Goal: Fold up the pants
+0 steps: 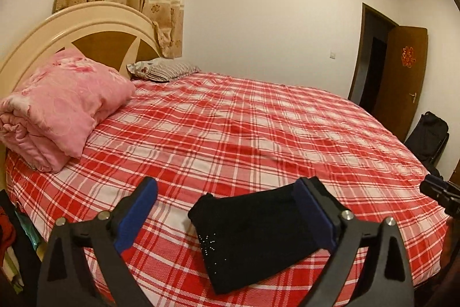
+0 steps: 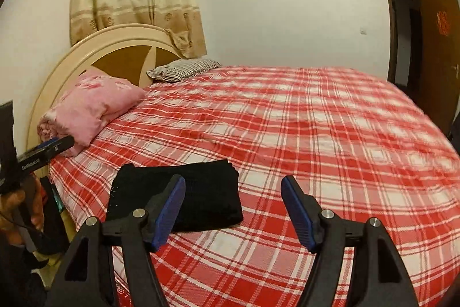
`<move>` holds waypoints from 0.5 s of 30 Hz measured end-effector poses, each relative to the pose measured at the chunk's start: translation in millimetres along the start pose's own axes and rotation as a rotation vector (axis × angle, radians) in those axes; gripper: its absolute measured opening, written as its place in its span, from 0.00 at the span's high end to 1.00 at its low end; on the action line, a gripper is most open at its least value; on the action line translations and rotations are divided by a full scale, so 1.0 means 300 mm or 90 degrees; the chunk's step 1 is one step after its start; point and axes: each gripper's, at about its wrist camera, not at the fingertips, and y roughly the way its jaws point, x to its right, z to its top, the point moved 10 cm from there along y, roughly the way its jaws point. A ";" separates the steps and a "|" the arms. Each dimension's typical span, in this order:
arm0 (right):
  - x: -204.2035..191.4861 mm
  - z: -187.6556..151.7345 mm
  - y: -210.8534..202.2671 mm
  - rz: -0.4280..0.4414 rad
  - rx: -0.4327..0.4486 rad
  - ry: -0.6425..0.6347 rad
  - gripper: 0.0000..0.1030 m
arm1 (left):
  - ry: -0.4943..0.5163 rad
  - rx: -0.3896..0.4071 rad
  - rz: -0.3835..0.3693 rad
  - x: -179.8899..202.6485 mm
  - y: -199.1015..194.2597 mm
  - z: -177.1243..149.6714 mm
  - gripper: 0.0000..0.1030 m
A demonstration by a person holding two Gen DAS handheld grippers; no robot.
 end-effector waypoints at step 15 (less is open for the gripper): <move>-0.015 0.030 -0.054 -0.002 0.031 -0.006 0.31 | 0.020 0.006 -0.001 0.040 -0.023 -0.005 0.03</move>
